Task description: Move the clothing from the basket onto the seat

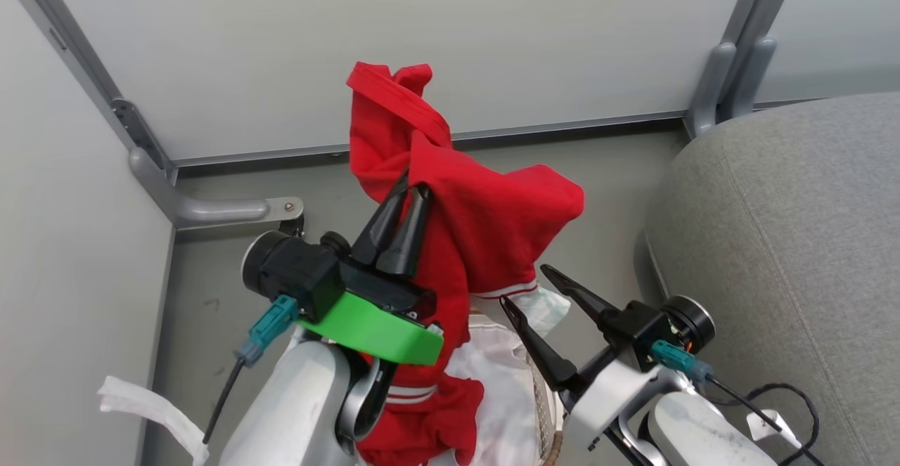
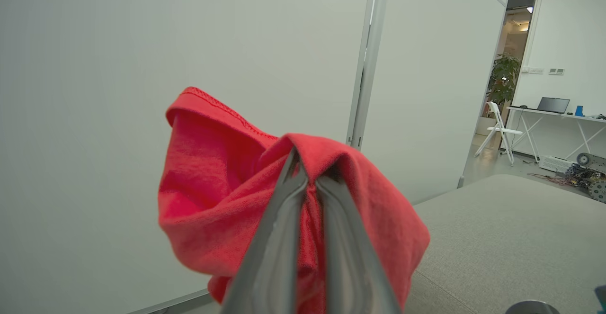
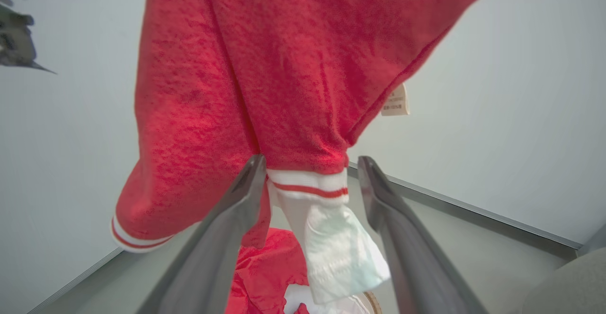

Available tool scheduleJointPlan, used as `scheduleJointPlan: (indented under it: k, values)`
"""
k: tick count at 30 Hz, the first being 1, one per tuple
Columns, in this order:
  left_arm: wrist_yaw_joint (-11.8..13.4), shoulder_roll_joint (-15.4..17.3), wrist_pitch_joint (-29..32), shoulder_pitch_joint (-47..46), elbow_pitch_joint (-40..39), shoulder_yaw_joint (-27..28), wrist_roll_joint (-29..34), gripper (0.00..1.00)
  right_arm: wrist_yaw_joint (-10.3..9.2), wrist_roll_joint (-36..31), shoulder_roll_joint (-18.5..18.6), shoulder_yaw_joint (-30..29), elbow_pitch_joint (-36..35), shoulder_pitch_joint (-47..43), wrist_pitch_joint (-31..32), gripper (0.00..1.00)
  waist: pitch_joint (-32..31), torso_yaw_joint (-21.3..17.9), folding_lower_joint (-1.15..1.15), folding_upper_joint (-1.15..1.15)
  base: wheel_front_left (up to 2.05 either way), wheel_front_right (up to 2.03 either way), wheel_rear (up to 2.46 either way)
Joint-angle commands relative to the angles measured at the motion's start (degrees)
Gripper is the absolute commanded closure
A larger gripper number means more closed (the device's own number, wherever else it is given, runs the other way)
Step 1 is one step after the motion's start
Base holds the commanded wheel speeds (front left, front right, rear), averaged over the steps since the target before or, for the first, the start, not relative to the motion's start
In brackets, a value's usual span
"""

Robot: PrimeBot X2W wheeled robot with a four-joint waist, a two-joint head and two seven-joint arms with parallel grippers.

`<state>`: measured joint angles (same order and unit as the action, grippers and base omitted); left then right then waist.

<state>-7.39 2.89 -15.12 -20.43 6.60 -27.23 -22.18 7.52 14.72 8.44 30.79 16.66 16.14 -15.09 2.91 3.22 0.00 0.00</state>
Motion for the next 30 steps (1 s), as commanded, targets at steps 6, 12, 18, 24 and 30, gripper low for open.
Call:
scheduleJointPlan:
  k: [6, 12, 18, 24, 30]
  values:
    - [-0.11, 0.07, -0.05, -1.67, -0.45, -3.38, -1.89, 1.0, -0.05, 0.24, -0.56, 2.32, 5.33, 5.04, -0.11, 0.0, 0.42, 2.59, 0.0, 0.0, 0.0, 0.0, 0.0]
    - [-0.12, 0.07, -0.05, -2.1, -0.35, -6.37, -3.22, 1.0, -0.06, 4.08, -1.75, 8.02, 9.29, 7.61, -0.11, 1.0, 0.43, 4.68, 0.0, 0.0, 0.0, 0.0, 0.0]
    - [0.17, 0.05, -0.05, -1.71, -0.02, -7.26, -4.21, 1.0, -0.06, 7.56, -2.76, 9.1, 10.49, 7.15, -0.11, 1.0, 0.51, 5.56, 0.0, 0.0, 0.0, 0.0, 0.0]
    - [0.47, 0.05, -0.05, -1.59, 0.09, -6.93, -3.76, 1.0, -0.06, 8.1, -2.41, 8.85, 9.69, 6.12, -0.11, 1.0, 0.63, 5.14, 0.0, 0.0, 0.0, 0.0, 0.0]
    - [0.6, 0.06, -0.05, -1.74, -0.24, -6.44, -3.19, 1.0, -0.06, 7.44, -2.27, 7.36, 8.31, 6.21, -0.11, 1.0, 0.93, 3.97, 0.0, 0.0, 0.0, 0.0, 0.0]
